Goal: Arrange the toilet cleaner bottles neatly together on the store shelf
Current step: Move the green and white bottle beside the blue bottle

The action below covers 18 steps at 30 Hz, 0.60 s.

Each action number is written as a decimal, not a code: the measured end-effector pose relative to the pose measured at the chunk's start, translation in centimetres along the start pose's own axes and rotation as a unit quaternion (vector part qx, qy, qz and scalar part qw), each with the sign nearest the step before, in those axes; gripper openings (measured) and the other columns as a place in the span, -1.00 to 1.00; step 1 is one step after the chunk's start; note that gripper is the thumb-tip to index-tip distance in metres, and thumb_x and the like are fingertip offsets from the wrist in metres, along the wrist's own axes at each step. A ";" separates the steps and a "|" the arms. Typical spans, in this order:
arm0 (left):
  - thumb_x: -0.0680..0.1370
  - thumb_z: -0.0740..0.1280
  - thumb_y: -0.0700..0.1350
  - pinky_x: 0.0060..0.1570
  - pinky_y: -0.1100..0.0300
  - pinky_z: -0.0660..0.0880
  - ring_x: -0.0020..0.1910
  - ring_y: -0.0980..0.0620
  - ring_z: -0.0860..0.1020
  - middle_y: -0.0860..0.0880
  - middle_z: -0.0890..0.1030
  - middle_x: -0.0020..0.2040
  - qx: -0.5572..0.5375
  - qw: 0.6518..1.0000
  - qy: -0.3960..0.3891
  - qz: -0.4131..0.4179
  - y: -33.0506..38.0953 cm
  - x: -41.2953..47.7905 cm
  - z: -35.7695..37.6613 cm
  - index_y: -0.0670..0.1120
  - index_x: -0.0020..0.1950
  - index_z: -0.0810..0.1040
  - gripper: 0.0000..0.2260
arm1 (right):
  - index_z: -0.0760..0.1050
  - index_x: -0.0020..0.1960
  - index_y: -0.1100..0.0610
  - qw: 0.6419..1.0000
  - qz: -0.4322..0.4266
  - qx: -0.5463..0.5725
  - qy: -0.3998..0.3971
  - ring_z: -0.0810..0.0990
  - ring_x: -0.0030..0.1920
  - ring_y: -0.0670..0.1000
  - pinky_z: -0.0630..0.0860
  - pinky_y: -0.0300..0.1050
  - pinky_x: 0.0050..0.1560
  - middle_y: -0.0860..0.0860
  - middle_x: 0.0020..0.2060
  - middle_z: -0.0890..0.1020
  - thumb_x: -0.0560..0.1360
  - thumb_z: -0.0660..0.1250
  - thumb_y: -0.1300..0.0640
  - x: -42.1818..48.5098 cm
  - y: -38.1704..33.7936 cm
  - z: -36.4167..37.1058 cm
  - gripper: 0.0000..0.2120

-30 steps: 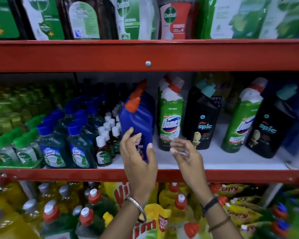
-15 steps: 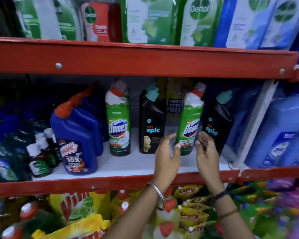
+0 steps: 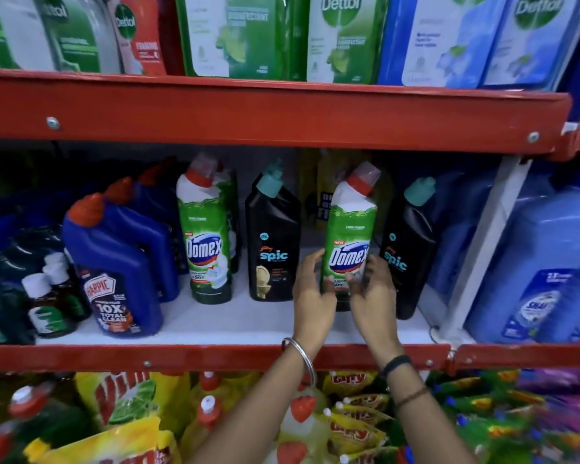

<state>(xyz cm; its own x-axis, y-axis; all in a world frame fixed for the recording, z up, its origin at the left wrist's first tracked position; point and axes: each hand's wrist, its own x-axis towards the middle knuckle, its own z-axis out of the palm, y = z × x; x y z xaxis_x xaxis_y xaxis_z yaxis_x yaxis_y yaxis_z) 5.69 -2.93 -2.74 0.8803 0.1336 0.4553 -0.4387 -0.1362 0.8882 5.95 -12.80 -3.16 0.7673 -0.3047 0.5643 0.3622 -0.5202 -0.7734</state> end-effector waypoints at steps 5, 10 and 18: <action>0.48 0.29 -0.37 0.19 -0.02 0.54 0.18 0.01 0.56 -0.10 0.57 0.22 -0.006 1.000 -0.004 -0.002 0.6 -0.1 -0.4 -0.03 0.29 0.43 -0.58 | 0.43 0.22 0.15 0.999 0.020 0.018 0.034 0.57 0.13 0.19 0.56 0.15 0.11 0.20 0.13 0.57 0.41 0.42 0.24 -0.4 -0.5 -0.4 -0.60; 0.47 0.34 -0.33 0.13 0.03 0.57 0.12 0.06 0.59 -0.04 0.61 0.19 0.004 1.000 0.009 0.016 1.4 -0.8 -2.0 -0.03 0.29 0.47 -0.58 | 0.47 0.20 0.17 0.996 0.033 0.066 0.044 0.61 -0.03 -0.01 0.47 -0.52 -0.16 0.14 0.07 0.62 0.40 0.44 0.25 -1.9 -2.3 -0.8 -0.61; 0.50 0.35 -0.24 0.02 0.36 0.54 0.08 0.20 0.58 0.06 0.58 0.18 -0.024 0.998 0.048 0.038 2.9 -3.4 -9.2 0.16 0.27 0.46 -0.58 | 0.48 0.09 0.04 0.994 0.014 0.104 0.008 0.63 0.03 -0.04 0.54 -0.32 -0.09 0.01 0.01 0.65 0.40 0.46 0.19 -5.5 -7.4 1.4 -0.69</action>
<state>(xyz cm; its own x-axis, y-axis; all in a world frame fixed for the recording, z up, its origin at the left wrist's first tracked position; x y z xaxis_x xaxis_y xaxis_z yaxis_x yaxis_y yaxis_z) -0.28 5.23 -1.13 0.8234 0.2180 0.5240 -0.5143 -0.1035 0.8513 -0.24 -6.12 -0.94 0.7701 -0.3302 0.5458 0.4444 -0.3361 -0.8304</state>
